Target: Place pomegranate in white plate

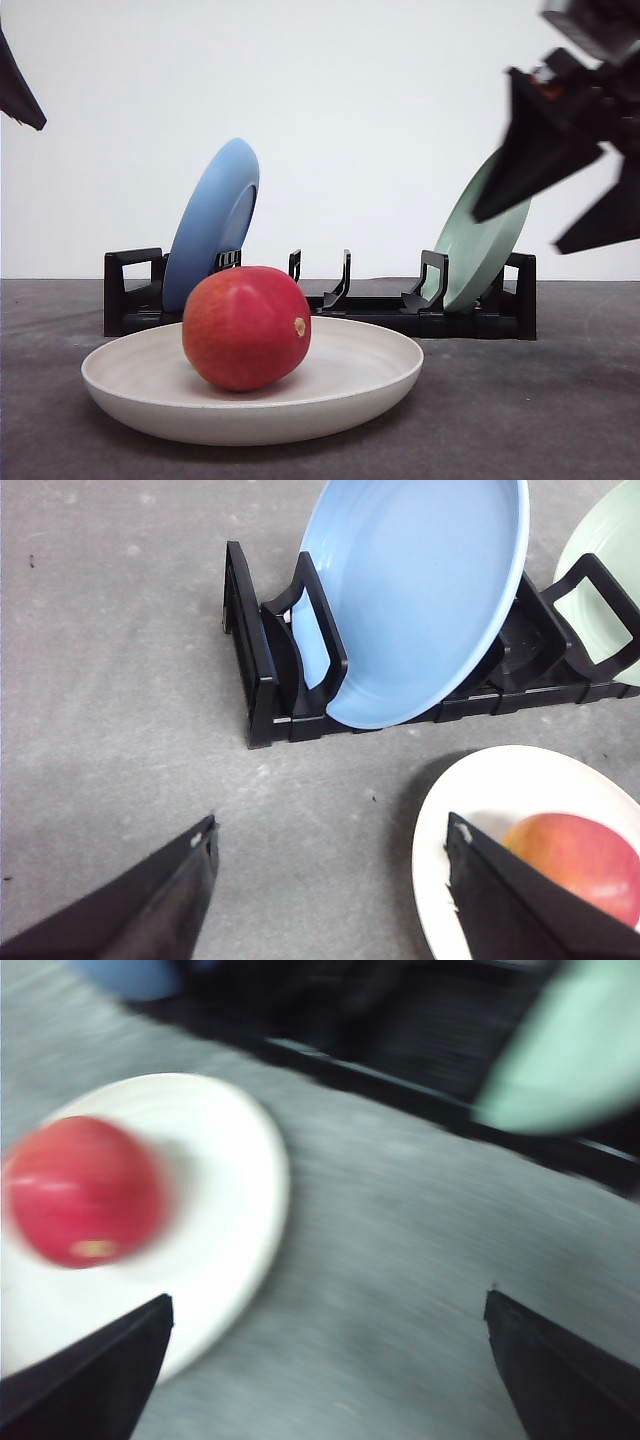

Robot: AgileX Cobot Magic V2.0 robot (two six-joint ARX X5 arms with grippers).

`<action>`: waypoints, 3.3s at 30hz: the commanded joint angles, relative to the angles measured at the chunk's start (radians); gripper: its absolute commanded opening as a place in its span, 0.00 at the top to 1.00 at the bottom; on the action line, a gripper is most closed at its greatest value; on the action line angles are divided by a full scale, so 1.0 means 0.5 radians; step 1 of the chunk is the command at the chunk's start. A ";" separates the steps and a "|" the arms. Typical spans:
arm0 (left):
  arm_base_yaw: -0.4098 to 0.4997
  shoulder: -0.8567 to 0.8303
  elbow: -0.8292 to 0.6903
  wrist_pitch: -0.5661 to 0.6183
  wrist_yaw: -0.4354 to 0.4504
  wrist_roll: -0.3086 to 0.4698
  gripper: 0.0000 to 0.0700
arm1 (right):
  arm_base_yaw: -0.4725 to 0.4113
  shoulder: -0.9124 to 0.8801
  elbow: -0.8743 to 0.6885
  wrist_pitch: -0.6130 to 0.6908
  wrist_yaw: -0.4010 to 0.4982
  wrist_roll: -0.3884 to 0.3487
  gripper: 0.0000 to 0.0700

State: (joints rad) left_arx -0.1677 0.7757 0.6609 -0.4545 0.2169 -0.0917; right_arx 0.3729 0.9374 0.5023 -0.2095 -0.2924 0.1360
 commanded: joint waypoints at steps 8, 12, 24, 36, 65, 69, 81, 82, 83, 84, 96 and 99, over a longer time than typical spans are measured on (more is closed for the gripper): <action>-0.002 0.004 0.010 -0.016 0.018 0.001 0.41 | -0.220 -0.074 -0.013 -0.010 0.061 0.011 0.18; -0.002 0.003 0.010 -0.062 0.018 -0.007 0.96 | -0.218 -0.073 -0.013 -0.061 0.064 -0.033 0.95; -0.002 -0.010 0.012 -0.155 0.016 0.004 0.96 | -0.216 -0.075 -0.013 0.007 0.061 -0.034 0.94; 0.081 -0.299 -0.218 0.023 0.012 0.180 0.96 | -0.216 -0.075 -0.013 0.015 0.061 -0.034 0.94; 0.372 -1.547 -1.298 0.540 -0.294 0.216 0.96 | -0.216 -0.075 -0.012 0.018 0.060 -0.034 0.94; 0.363 -1.547 -1.298 0.537 -0.353 0.221 0.96 | -0.216 -0.075 -0.012 0.018 0.061 -0.034 0.94; 0.336 -1.545 -1.298 0.535 -0.430 0.218 0.96 | -0.216 -0.075 -0.012 0.018 0.061 -0.034 0.94; 0.336 -1.545 -1.298 0.535 -0.430 0.217 0.96 | -0.216 -0.075 -0.012 0.018 0.061 -0.034 0.94; 0.336 -1.545 -1.298 0.535 -0.430 0.217 0.96 | -0.216 -0.075 -0.012 0.018 0.061 -0.034 0.94; 0.336 -1.545 -1.298 0.535 -0.430 0.217 0.96 | -0.216 -0.075 -0.012 0.019 0.061 -0.034 0.94; 0.336 -1.545 -1.298 0.535 -0.430 0.218 0.96 | -0.216 -0.145 -0.012 0.010 0.062 -0.045 0.94; 0.336 -1.545 -1.298 0.535 -0.430 0.217 0.96 | -0.223 -0.259 -0.019 -0.017 0.132 -0.320 0.94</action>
State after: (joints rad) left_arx 0.0017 0.0036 0.0231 -0.1864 0.0044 0.0078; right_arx 0.2601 0.8131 0.4944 -0.2222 -0.2361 0.0680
